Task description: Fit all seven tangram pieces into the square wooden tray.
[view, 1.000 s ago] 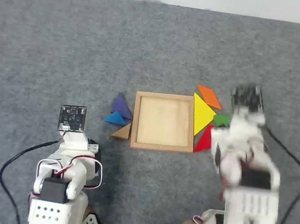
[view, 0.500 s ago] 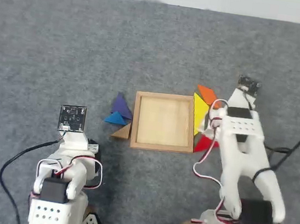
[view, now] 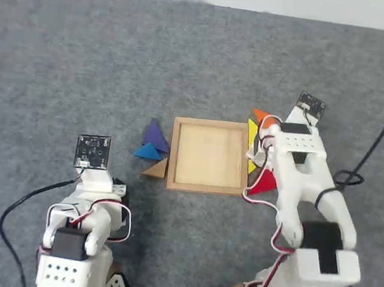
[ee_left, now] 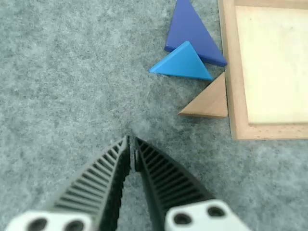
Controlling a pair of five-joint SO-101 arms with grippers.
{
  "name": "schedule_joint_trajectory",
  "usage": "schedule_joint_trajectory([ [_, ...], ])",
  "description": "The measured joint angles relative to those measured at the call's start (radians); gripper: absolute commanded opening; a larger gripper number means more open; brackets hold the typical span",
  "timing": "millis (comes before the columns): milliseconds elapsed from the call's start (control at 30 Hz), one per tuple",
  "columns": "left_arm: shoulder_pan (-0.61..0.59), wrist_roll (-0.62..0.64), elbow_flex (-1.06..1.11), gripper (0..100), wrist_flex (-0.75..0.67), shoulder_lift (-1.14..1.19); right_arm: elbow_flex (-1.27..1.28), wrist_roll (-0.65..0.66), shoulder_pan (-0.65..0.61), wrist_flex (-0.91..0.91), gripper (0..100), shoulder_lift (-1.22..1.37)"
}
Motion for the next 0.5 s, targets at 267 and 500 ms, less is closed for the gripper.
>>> schedule_joint_trajectory([
  [267,0.0,0.0,0.0,1,0.0,0.0,-0.115,-0.064,0.074,0.049,25.4,0.091],
  [500,0.0,0.0,0.0,1,0.0,0.0,-0.133,-0.077,0.104,0.055,24.1,0.114],
])
